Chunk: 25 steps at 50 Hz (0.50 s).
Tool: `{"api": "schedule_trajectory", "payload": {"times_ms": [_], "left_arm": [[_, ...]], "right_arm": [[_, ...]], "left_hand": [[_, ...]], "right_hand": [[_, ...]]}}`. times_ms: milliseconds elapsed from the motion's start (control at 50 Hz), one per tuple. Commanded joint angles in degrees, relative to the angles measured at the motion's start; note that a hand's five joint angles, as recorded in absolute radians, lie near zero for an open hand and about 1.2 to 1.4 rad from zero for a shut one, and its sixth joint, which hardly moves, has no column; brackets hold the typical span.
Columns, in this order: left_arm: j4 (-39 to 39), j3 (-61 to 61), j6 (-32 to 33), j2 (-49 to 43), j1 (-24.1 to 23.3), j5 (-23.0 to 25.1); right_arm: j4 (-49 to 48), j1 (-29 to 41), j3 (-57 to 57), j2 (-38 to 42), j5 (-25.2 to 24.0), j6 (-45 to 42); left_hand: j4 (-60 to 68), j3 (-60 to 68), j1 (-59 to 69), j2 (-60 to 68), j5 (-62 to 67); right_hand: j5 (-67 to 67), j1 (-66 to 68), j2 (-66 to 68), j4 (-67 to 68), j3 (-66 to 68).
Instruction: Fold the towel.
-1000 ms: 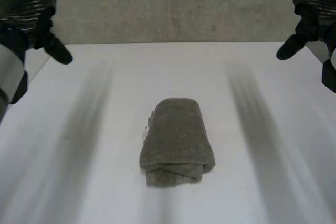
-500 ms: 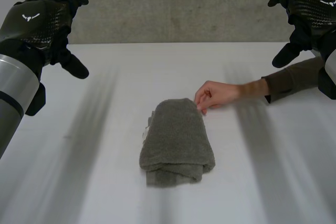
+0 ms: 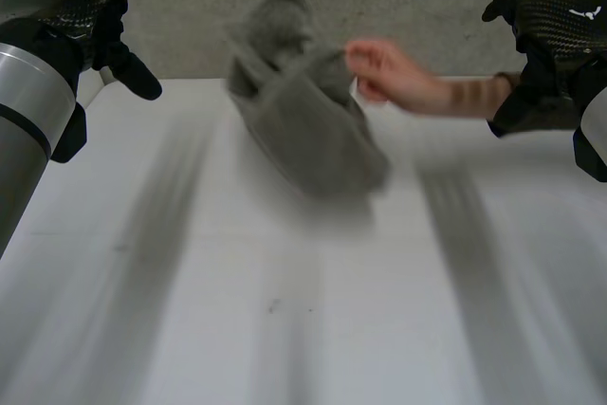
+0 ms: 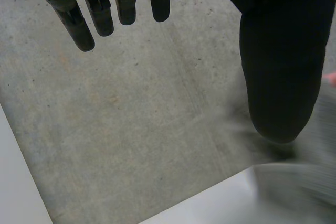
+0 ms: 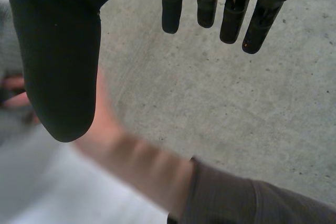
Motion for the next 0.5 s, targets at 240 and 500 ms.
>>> {"api": "schedule_trajectory", "payload": {"times_ms": [240,500], "left_arm": [[0.28,-0.66,-0.01,-0.25,0.53,0.0],[0.1,-0.58,0.17,-4.29,0.36,1.14]], "right_arm": [[-0.09,0.11,0.36,1.41,0.01,-0.18],[0.78,0.28,-0.17,3.26,-0.43,-3.07]], "left_hand": [[0.53,0.45,0.0,0.64,-1.2],[3.21,3.13,2.68,3.32,1.49]], "right_hand": [[-4.33,-6.0,-5.05,-4.42,-3.49],[-4.33,-6.0,-5.05,-4.42,-3.49]]}}
